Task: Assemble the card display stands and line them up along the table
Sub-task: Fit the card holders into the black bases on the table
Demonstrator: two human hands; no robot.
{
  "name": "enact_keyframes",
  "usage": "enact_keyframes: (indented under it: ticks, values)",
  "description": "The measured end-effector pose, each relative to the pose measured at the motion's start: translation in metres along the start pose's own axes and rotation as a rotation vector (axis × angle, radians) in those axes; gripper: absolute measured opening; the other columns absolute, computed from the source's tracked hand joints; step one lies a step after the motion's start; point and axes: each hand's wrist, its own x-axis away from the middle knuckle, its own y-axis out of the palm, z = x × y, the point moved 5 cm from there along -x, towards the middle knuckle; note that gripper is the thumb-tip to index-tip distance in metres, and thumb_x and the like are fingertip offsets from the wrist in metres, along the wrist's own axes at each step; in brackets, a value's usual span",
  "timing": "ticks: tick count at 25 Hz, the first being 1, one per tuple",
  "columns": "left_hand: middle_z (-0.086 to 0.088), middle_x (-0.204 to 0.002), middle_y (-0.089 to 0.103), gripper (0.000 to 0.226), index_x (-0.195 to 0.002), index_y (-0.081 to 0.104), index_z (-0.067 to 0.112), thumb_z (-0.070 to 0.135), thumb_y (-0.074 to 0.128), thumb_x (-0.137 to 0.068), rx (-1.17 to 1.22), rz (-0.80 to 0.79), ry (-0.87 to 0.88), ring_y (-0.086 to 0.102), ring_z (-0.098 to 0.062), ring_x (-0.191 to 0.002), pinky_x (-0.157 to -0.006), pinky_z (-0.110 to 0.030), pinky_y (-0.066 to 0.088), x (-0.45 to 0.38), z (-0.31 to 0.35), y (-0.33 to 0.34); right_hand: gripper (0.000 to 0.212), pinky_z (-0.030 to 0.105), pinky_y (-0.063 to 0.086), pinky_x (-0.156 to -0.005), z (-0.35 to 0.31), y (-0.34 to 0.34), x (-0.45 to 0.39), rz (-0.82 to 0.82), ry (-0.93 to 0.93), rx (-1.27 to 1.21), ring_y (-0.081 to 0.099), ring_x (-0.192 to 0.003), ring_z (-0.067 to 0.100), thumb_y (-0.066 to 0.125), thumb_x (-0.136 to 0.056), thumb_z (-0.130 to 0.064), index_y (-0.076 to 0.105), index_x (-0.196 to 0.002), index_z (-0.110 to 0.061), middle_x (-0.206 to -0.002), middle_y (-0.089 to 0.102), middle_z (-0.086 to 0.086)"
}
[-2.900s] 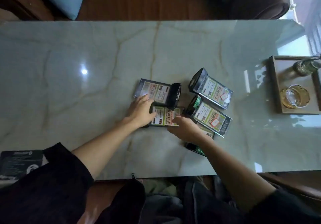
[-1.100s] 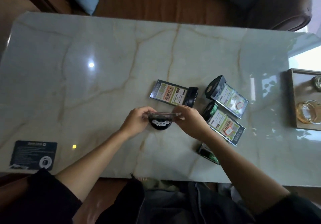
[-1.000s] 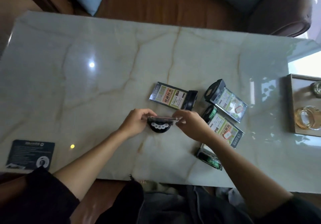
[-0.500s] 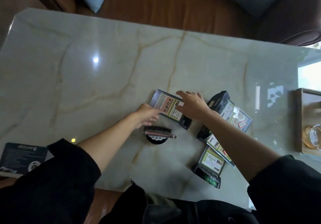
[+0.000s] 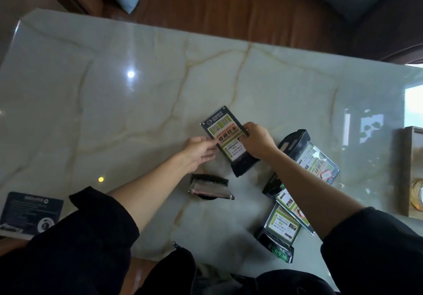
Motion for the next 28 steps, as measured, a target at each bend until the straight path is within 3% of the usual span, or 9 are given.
enact_keyframes:
  ticks: [3, 6, 11, 13, 15, 19, 22, 25, 28]
  values:
    - [-0.019, -0.105, 0.073, 0.022, -0.104, 0.056, 0.004, 0.005, 0.070, -0.087, 0.003, 0.013, 0.169, 0.074, -0.031, -0.093, -0.082, -0.040, 0.061, 0.011, 0.032, 0.007, 0.021, 0.029, 0.055, -0.065, -0.005, -0.018, 0.004, 0.079, -0.016, -0.135, 0.063, -0.087, 0.020, 0.059, -0.091, -0.011, 0.058, -0.111, -0.013, -0.099, 0.065, 0.003]
    - [-0.014, -0.095, 0.071, 0.023, -0.105, 0.057, -0.001, 0.001, 0.071, -0.087, -0.095, 0.062, 0.389, 0.074, -0.022, -0.079, -0.069, -0.027, 0.061, 0.024, 0.057, 0.007, 0.016, 0.018, 0.043, -0.055, -0.009, -0.029, 0.012, 0.165, -0.063, -0.192, 0.061, -0.083, 0.016, 0.064, -0.089, -0.014, 0.057, -0.104, -0.015, -0.096, 0.064, -0.002]
    - [0.001, -0.083, 0.065, 0.019, -0.098, 0.062, -0.001, 0.006, 0.074, -0.084, -0.351, 0.123, 0.596, 0.066, -0.011, -0.081, -0.073, -0.020, 0.057, 0.044, 0.066, 0.000, 0.020, 0.037, 0.057, -0.075, -0.010, -0.021, 0.030, 0.205, -0.091, -0.170, 0.067, -0.089, 0.022, 0.064, -0.089, -0.023, 0.062, -0.107, -0.017, -0.101, 0.073, 0.000]
    - [-0.001, -0.083, 0.065, 0.018, -0.095, 0.063, 0.000, 0.006, 0.074, -0.084, -0.407, 0.146, 0.633, 0.063, -0.007, -0.077, -0.065, -0.007, 0.048, 0.051, 0.061, -0.003, 0.021, 0.038, 0.057, -0.079, -0.009, -0.014, 0.036, 0.190, -0.098, -0.163, 0.069, -0.093, 0.023, 0.061, -0.089, -0.024, 0.065, -0.110, -0.022, -0.105, 0.075, -0.001]
    - [-0.003, -0.083, 0.067, 0.017, -0.093, 0.063, 0.001, 0.007, 0.076, -0.083, -0.427, 0.138, 0.648, 0.064, -0.009, -0.079, -0.065, -0.004, 0.045, 0.054, 0.055, -0.006, 0.020, 0.036, 0.057, -0.078, -0.008, -0.008, 0.043, 0.200, -0.110, -0.161, 0.069, -0.093, 0.023, 0.059, -0.091, -0.022, 0.066, -0.110, -0.023, -0.105, 0.076, 0.000]
    - [-0.004, -0.083, 0.068, 0.010, -0.084, 0.067, 0.008, 0.002, 0.074, -0.082, -0.452, 0.092, 0.608, 0.063, -0.009, -0.076, -0.074, -0.016, 0.051, 0.060, 0.040, -0.011, 0.011, 0.037, 0.054, -0.068, 0.000, 0.001, 0.059, 0.229, -0.106, -0.099, 0.067, -0.084, 0.031, 0.057, -0.091, -0.021, 0.065, -0.096, -0.016, -0.089, 0.074, 0.008]
    - [-0.001, -0.082, 0.071, 0.024, -0.079, 0.070, 0.018, -0.006, 0.067, -0.083, -0.512, 0.092, 0.563, 0.063, -0.009, -0.075, -0.080, -0.029, 0.053, 0.065, 0.039, -0.016, 0.010, 0.039, 0.056, -0.075, 0.010, 0.008, 0.067, 0.192, -0.093, -0.120, 0.068, -0.088, 0.032, 0.057, -0.087, -0.016, 0.065, -0.094, -0.013, -0.092, 0.075, 0.009]
    - [-0.003, -0.086, 0.073, 0.024, -0.083, 0.071, 0.019, -0.003, 0.061, -0.088, -0.507, 0.100, 0.585, 0.066, -0.015, -0.081, -0.068, -0.017, 0.051, 0.073, 0.064, -0.003, 0.026, 0.031, 0.053, -0.085, 0.016, -0.003, 0.075, 0.205, -0.103, -0.193, 0.070, -0.100, 0.025, 0.059, -0.087, -0.009, 0.067, -0.110, -0.015, -0.108, 0.075, 0.005]
    - [-0.007, -0.089, 0.073, 0.010, -0.088, 0.072, 0.017, 0.009, 0.067, -0.087, -0.580, 0.094, 0.697, 0.064, -0.014, -0.078, -0.072, -0.022, 0.051, 0.087, 0.099, 0.046, 0.036, 0.031, 0.052, -0.089, 0.035, -0.030, 0.086, 0.258, -0.066, -0.337, 0.068, -0.104, 0.020, 0.063, -0.090, -0.017, 0.063, -0.126, -0.018, -0.117, 0.070, 0.003]
